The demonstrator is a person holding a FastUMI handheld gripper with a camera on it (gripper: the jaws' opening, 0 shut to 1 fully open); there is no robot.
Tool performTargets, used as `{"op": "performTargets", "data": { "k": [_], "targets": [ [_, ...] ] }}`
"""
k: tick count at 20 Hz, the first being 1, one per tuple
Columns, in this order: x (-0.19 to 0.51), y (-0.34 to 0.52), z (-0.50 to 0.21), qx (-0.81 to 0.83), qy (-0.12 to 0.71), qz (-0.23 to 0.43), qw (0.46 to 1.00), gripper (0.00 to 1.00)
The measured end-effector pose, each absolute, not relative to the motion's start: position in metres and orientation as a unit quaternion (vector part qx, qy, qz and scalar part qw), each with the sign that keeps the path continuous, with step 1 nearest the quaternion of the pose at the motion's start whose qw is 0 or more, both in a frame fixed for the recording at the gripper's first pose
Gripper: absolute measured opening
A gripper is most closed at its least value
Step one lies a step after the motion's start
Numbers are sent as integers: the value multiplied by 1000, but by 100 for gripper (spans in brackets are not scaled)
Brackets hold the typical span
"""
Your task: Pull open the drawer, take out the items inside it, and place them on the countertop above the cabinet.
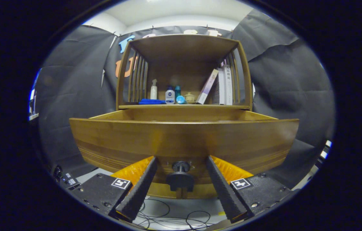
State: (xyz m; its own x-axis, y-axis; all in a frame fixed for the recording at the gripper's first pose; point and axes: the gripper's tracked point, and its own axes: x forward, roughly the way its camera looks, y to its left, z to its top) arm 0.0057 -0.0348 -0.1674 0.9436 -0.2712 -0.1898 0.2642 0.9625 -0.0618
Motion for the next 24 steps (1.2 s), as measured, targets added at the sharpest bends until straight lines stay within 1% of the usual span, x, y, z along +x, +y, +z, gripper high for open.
{"op": "performTargets", "data": {
  "k": [3,17,24],
  "targets": [
    [11,-41,-168,-22,100,-142,985,99],
    [26,-48,-166,-50,108,-132,984,100],
    [54,-53,-163,-59,127,-114,984,100]
  ]
}}
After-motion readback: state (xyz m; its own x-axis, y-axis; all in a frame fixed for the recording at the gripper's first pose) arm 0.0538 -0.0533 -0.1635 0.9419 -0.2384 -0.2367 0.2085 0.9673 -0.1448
